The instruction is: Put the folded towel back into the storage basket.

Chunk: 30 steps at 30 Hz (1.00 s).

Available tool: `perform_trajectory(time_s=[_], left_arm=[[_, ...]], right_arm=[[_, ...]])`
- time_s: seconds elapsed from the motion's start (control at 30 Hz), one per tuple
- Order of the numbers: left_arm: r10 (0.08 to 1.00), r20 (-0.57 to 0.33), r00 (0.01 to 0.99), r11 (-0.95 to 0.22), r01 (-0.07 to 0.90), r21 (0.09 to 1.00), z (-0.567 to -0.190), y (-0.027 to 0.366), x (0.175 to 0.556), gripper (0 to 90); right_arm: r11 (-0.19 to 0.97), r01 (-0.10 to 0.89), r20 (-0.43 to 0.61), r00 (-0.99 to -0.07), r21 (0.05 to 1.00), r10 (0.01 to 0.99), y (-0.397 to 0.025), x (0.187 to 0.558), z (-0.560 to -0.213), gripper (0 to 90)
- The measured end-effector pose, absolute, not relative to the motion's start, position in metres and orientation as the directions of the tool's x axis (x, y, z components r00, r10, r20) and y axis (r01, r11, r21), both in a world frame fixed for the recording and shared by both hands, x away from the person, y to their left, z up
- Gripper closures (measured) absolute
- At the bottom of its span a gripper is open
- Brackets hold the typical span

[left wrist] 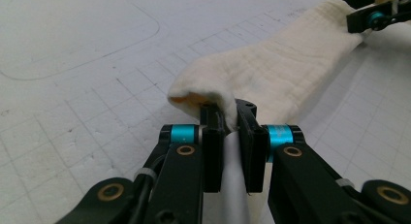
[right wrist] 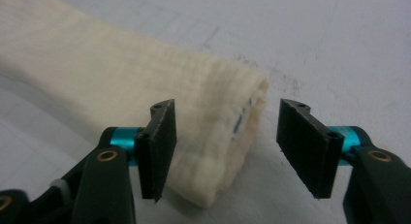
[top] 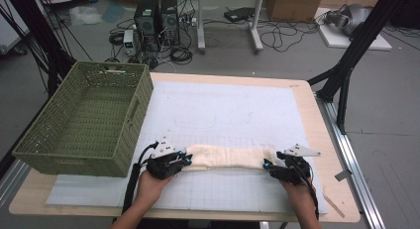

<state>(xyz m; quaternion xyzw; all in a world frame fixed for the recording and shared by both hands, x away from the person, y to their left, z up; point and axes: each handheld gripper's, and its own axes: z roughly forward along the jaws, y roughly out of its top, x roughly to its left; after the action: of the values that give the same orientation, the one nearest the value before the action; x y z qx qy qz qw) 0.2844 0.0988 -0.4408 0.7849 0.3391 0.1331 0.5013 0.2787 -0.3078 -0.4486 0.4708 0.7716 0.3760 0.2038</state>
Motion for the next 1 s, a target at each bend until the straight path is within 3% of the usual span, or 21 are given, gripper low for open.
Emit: perform_trajectory(time_s=[0.1, 0.4, 0.53, 0.77, 1.0], left_arm=[[0.662, -0.125, 0.739, -0.275, 0.395, 0.877, -0.440, 0.099, 0.284, 82.0], [0.654, -0.100, 0.750, -0.297, 0.375, 0.878, -0.440, 0.100, 0.282, 81.9], [0.649, -0.100, 0.754, -0.289, 0.367, 0.884, -0.440, 0.102, 0.280, 82.0], [0.645, -0.111, 0.756, -0.267, 0.359, 0.895, -0.437, 0.107, 0.276, 82.0], [0.632, -0.111, 0.767, -0.241, 0.331, 0.913, -0.431, 0.111, 0.271, 82.0]], right_arm=[[0.260, 0.598, 0.073, -0.474, 0.758, 0.877, -0.309, 0.281, -0.450, 46.3], [0.238, 0.614, 0.140, -0.502, 0.753, 0.853, -0.307, 0.280, -0.450, 75.5], [0.212, 0.629, 0.181, -0.501, 0.748, 0.846, -0.309, 0.281, -0.451, 78.6], [0.232, 0.598, 0.166, -0.535, 0.767, 0.829, -0.312, 0.280, -0.447, 80.4], [0.231, 0.479, 0.114, -0.589, 0.847, 0.800, -0.317, 0.274, -0.433, 80.5]])
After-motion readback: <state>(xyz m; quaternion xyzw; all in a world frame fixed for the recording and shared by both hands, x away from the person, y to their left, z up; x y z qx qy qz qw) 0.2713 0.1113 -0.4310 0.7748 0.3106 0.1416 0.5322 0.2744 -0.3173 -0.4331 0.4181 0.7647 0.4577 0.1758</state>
